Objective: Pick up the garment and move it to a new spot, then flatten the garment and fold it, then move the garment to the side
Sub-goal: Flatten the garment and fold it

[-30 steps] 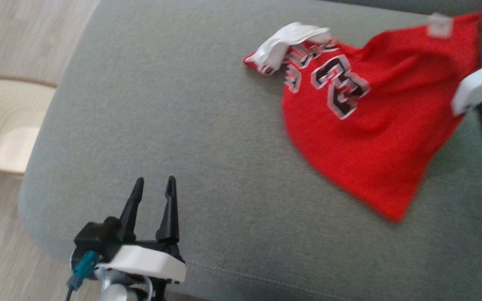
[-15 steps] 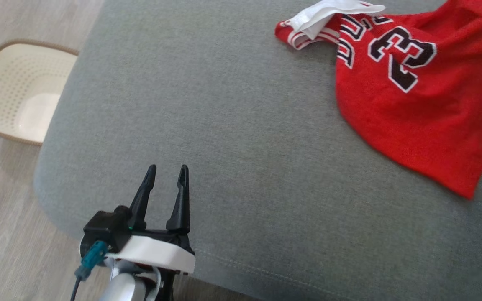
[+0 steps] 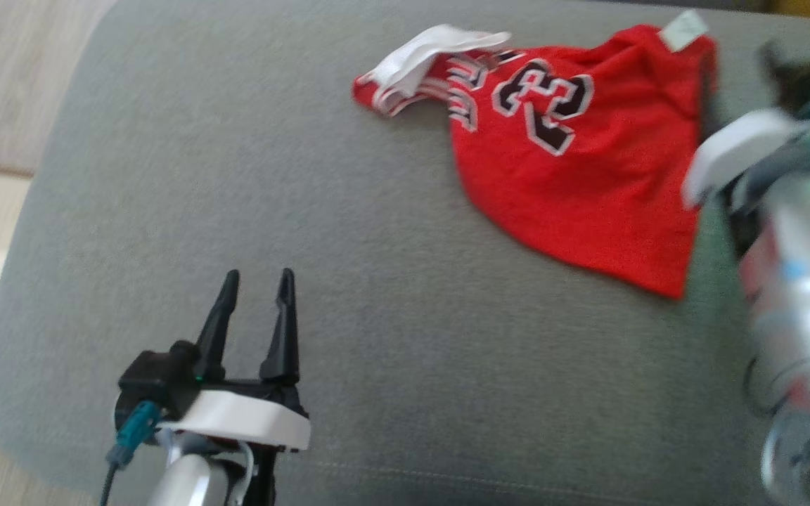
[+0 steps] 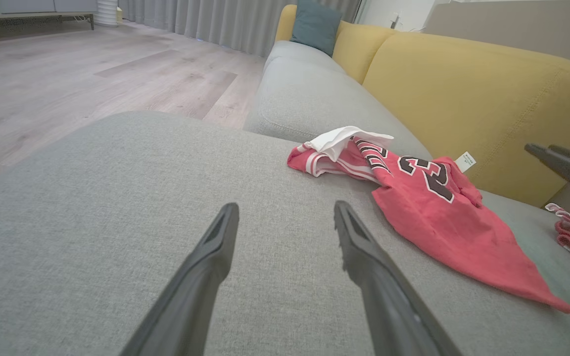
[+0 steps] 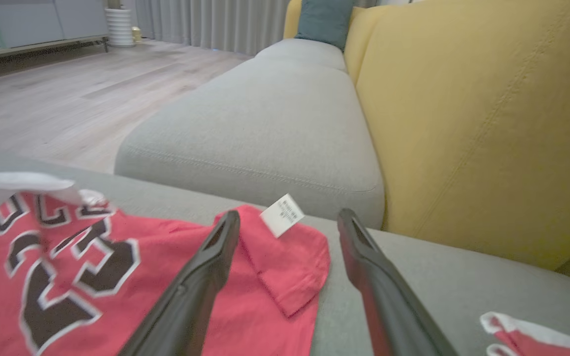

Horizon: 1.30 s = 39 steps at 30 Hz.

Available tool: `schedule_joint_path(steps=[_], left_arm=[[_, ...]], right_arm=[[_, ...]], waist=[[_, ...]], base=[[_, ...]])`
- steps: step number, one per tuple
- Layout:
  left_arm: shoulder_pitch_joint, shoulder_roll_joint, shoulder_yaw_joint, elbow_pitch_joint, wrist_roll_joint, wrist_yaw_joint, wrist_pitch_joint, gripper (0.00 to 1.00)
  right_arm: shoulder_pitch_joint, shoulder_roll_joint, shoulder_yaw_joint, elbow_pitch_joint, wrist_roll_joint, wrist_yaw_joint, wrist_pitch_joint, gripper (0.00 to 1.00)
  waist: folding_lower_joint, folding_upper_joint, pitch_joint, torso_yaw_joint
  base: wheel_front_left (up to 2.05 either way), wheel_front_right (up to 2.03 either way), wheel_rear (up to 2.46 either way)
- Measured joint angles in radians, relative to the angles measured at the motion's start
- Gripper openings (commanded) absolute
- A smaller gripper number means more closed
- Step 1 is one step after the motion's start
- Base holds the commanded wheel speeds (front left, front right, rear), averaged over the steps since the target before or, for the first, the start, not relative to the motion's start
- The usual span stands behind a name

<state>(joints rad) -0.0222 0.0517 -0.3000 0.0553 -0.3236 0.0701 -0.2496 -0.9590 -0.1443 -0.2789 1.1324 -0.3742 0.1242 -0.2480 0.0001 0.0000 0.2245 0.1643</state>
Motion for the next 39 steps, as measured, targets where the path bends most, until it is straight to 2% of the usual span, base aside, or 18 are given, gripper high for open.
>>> schedule_joint_path(steps=[2,4,8,13,21,26,31,32,33,34,35,37,39], left_arm=[[0.005,0.0,0.014,0.0,0.001,0.0,0.0,1.0],[0.026,0.0,0.026,0.0,0.005,0.0,0.0,1.0],[0.053,0.0,0.036,-0.002,0.005,0.0,0.0,1.0],[0.059,0.0,0.054,-0.004,0.006,-0.001,0.0,1.0],[0.058,0.0,0.053,-0.001,0.015,-0.009,0.0,1.0],[0.057,0.0,0.053,0.008,0.014,-0.009,0.0,1.0],[0.058,0.0,0.055,0.01,0.014,-0.009,0.0,1.0],[0.058,0.0,0.056,0.01,0.014,-0.008,0.0,1.0],[0.058,0.0,0.057,0.01,0.014,-0.008,0.0,1.0],[0.058,0.0,0.057,0.01,0.014,-0.008,0.0,1.0],[0.058,0.0,0.058,0.01,0.014,-0.008,0.0,1.0],[0.058,0.0,0.059,0.01,0.014,-0.008,0.0,1.0],[0.058,0.0,0.06,0.01,0.013,-0.008,0.0,1.0]], right_arm=[[0.046,0.031,0.042,0.007,0.039,0.0,0.0,1.0],[0.152,0.059,0.101,-0.039,0.122,0.0,0.0,1.0],[0.325,0.07,0.161,-0.134,0.244,0.0,0.0,1.0],[0.487,0.073,0.235,-0.213,0.339,0.0,0.0,1.0],[0.527,0.08,0.329,-0.313,0.441,0.0,0.047,1.0],[0.554,0.081,0.336,-0.307,0.444,0.0,0.134,1.0],[0.569,0.081,0.344,-0.309,0.463,0.0,0.173,1.0],[0.569,0.081,0.346,-0.309,0.468,0.0,0.175,0.97],[0.569,0.081,0.348,-0.309,0.472,0.0,0.179,0.8],[0.569,0.081,0.352,-0.309,0.477,0.0,0.181,0.5],[0.569,0.081,0.356,-0.308,0.484,0.0,0.183,0.39],[0.569,0.082,0.37,-0.308,0.505,0.0,0.188,0.03],[0.569,0.082,0.377,-0.308,0.517,0.0,0.193,0.0]], waist=[[0.0,0.0,-0.02,-0.028],[0.0,0.0,-0.05,-0.064],[-0.0001,0.0,-0.077,-0.103],[-0.0001,0.0,-0.075,-0.133],[-0.0001,0.0,-0.055,-0.126],[0.0,0.0,-0.057,-0.097],[-0.0001,0.0,-0.064,-0.08],[-0.0001,0.0,-0.065,-0.079],[-0.0001,0.0,-0.066,-0.079],[0.0,0.0,-0.068,-0.08],[-0.0001,0.0,-0.069,-0.082],[-0.0001,0.0,-0.072,-0.087],[0.0,0.0,-0.073,-0.09]], base=[[0.0,0.0,0.0],[0.0,0.0,0.0],[0.0,0.0,0.0],[0.0,0.0,0.0],[0.0,0.0,0.0],[0.0,0.0,0.0],[0.0,0.0,0.0],[0.0,0.0,0.0],[0.0,0.0,0.0],[0.0,0.0,0.0],[0.0,0.0,0.0],[0.0,0.0,0.0],[0.0,0.0,0.0]])
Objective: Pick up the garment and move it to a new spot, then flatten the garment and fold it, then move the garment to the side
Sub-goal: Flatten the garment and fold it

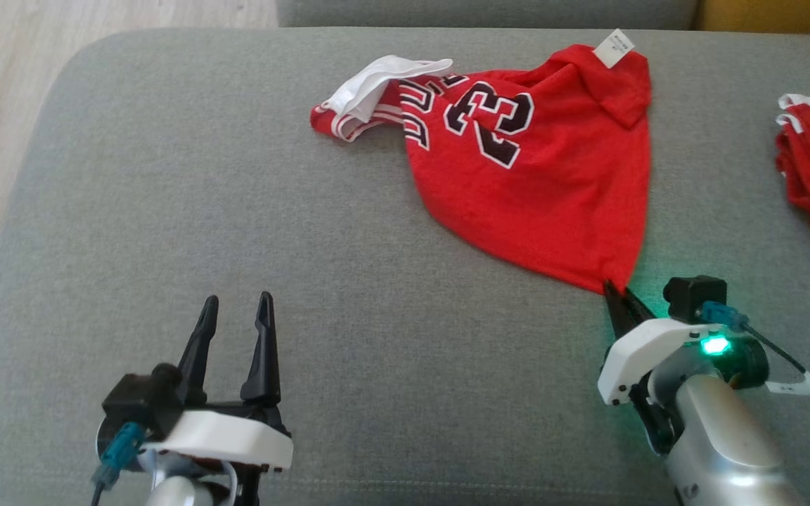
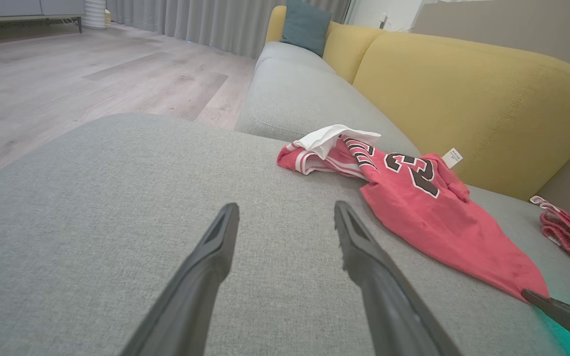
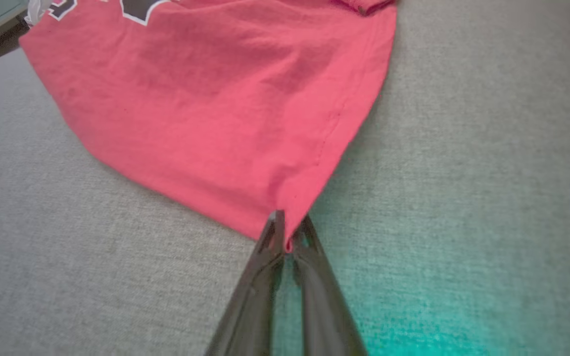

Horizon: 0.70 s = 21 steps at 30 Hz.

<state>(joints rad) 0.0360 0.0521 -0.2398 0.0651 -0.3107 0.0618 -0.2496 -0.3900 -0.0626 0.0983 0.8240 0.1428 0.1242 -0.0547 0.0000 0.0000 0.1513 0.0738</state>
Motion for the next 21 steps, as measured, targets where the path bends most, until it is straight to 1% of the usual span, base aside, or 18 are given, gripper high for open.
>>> schedule_joint_path(steps=[4,9,15,18,21], left_arm=[[0.001,0.0,0.007,0.0,0.0,0.0,0.0,1.0],[0.001,0.0,0.019,0.0,0.0,0.0,0.0,1.0],[0.002,0.0,0.016,0.001,0.0,0.0,0.0,1.0],[0.002,0.0,0.011,0.002,0.0,0.0,0.0,1.0],[0.002,0.0,0.009,0.004,0.0,-0.001,0.0,1.0]], right_arm=[[0.002,0.003,0.024,-0.016,0.034,0.0,0.004,0.0],[0.035,-0.005,0.026,-0.094,0.035,0.0,0.04,0.0],[0.121,-0.075,0.005,-0.236,0.049,0.0,0.132,0.0],[0.176,-0.108,-0.034,-0.3,0.051,0.0,0.174,0.0],[0.22,-0.126,-0.084,-0.359,0.051,0.0,0.207,0.0]], waist=[[0.0,0.0,-0.004,-0.025],[0.0,0.0,-0.007,-0.073],[0.0,0.0,-0.01,-0.133],[0.0,0.0,-0.009,-0.151],[0.0,0.0,-0.005,-0.155]], base=[[0.0,0.0,0.0],[0.0,0.0,0.0],[0.0,0.0,0.0],[0.0,0.0,0.0],[0.0,0.0,0.0]])
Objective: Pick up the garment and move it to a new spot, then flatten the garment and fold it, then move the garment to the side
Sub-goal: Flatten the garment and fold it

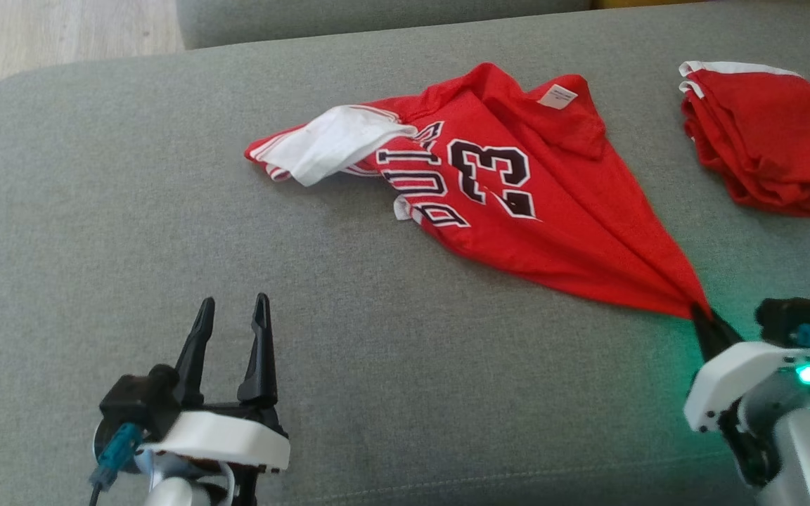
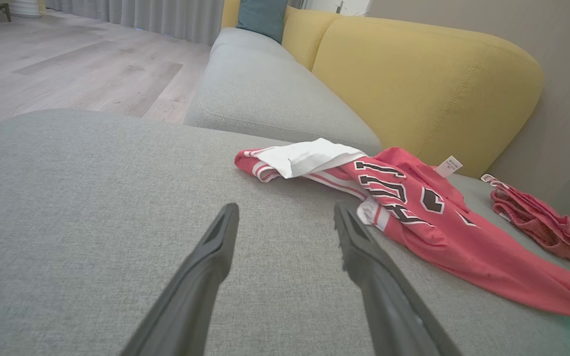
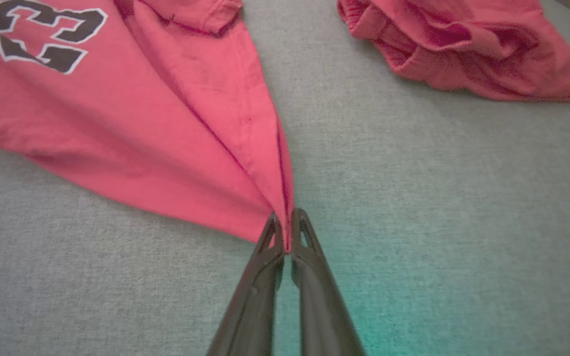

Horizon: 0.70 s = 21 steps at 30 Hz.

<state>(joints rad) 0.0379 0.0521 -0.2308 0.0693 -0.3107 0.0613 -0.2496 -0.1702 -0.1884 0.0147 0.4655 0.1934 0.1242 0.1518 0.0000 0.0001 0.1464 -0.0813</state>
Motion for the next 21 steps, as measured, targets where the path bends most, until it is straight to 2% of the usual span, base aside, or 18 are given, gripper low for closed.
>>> schedule_joint_path(steps=[5,6,7,8,9,17,21], left_arm=[[0.0,0.0,-0.004,0.007,0.0,-0.008,0.0,1.0],[0.0,0.0,-0.008,0.009,0.0,-0.009,0.0,1.0],[0.0,0.0,-0.01,0.013,0.0,-0.009,0.0,1.0],[0.0,0.0,-0.01,0.015,0.0,-0.009,0.0,1.0],[0.0,0.0,-0.01,0.018,0.0,-0.009,0.0,1.0],[0.01,0.0,-0.005,0.021,0.0,-0.008,0.0,1.0],[0.03,0.0,-0.004,0.02,0.0,-0.008,0.0,1.0]], right_arm=[[0.025,0.002,-0.063,-0.052,-0.018,0.0,0.022,0.0],[0.027,0.004,-0.077,-0.057,-0.025,0.0,0.022,0.05],[0.03,0.011,-0.094,-0.063,-0.031,0.0,0.021,0.36],[0.033,0.018,-0.107,-0.066,-0.039,0.0,0.017,0.87],[0.038,0.023,-0.116,-0.068,-0.047,0.0,0.014,1.0],[0.042,0.046,-0.16,-0.153,-0.081,0.0,-0.025,1.0],[0.042,0.053,-0.141,-0.233,-0.089,0.0,-0.047,1.0]], waist=[[0.0,0.0,0.001,0.007],[0.0,0.0,-0.001,0.01],[0.0,0.0,-0.004,0.013],[0.0,0.0,-0.007,0.016],[0.0,0.0,-0.011,0.019],[0.0,0.0,-0.047,0.027],[0.0,0.0,-0.056,0.026]], base=[[0.0,0.0,0.0],[0.0,0.0,0.0],[0.0,0.0,0.0],[0.0,0.0,0.0],[0.0,0.0,0.0],[0.0,0.0,0.0],[0.0,0.0,0.0]])
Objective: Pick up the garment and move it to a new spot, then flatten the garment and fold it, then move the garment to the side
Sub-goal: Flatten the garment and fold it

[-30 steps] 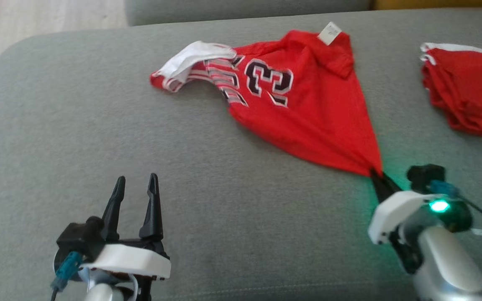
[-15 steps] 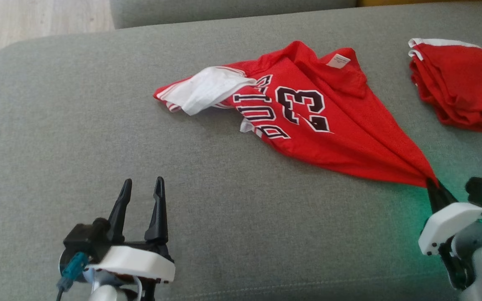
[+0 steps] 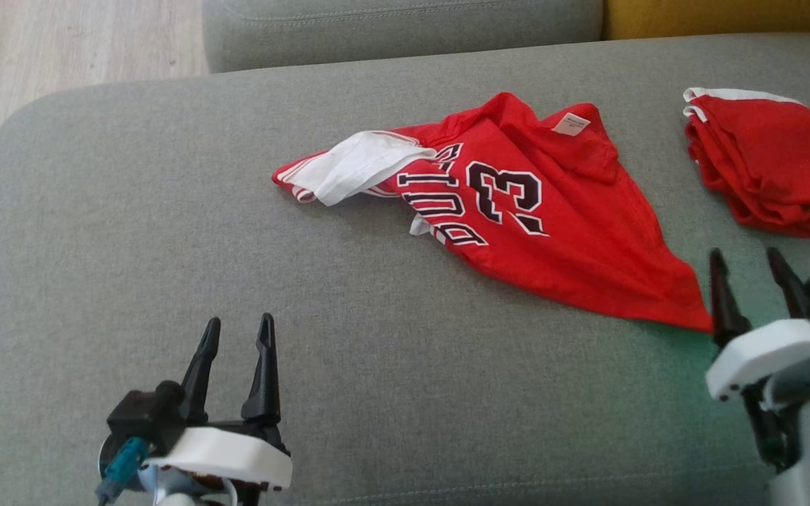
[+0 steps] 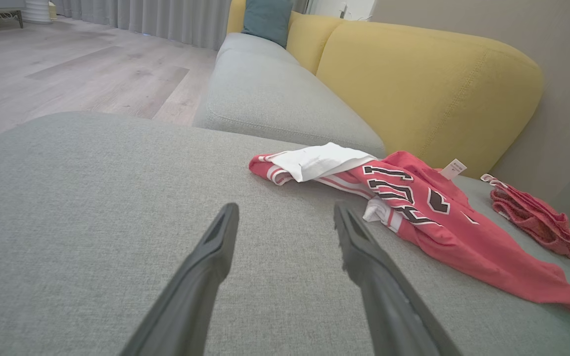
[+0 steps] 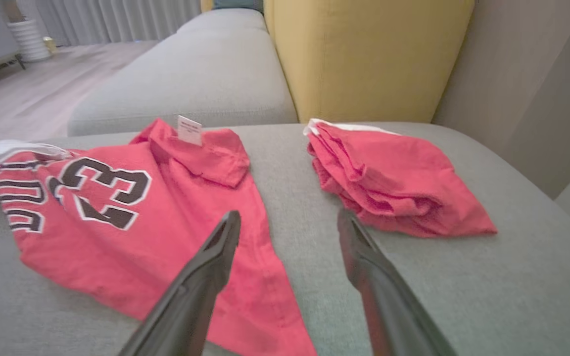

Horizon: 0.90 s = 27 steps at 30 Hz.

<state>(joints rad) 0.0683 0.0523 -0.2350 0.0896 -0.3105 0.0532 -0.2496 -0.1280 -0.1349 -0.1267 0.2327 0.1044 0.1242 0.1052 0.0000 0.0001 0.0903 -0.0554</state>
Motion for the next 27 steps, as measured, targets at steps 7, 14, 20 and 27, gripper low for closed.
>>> schedule_joint_path(steps=[7,14,20,27], left_arm=[[0.002,0.0,-0.001,-0.006,0.0,0.0,0.0,1.0],[-0.028,0.001,-0.013,0.037,0.016,-0.007,0.0,1.0],[-0.216,0.014,-0.058,0.184,0.074,-0.046,0.003,1.0],[-0.411,0.03,-0.072,0.335,0.109,-0.061,0.007,1.0]], right_arm=[[-0.002,0.032,0.137,-0.059,0.022,0.0,-0.01,1.0],[-0.015,0.052,0.211,-0.011,0.041,0.0,-0.046,1.0],[-0.1,0.065,0.226,0.015,0.041,0.0,-0.107,1.0],[-0.175,0.075,0.239,0.019,0.057,0.0,-0.175,1.0]], waist=[[0.0,0.0,0.007,0.011],[0.0,0.0,0.031,0.033],[0.0,0.0,0.076,0.018],[0.0,0.0,0.138,-0.028]], base=[[0.0,0.0,0.0],[0.0,0.0,0.0],[0.0,0.0,0.0],[0.0,0.0,0.0]])
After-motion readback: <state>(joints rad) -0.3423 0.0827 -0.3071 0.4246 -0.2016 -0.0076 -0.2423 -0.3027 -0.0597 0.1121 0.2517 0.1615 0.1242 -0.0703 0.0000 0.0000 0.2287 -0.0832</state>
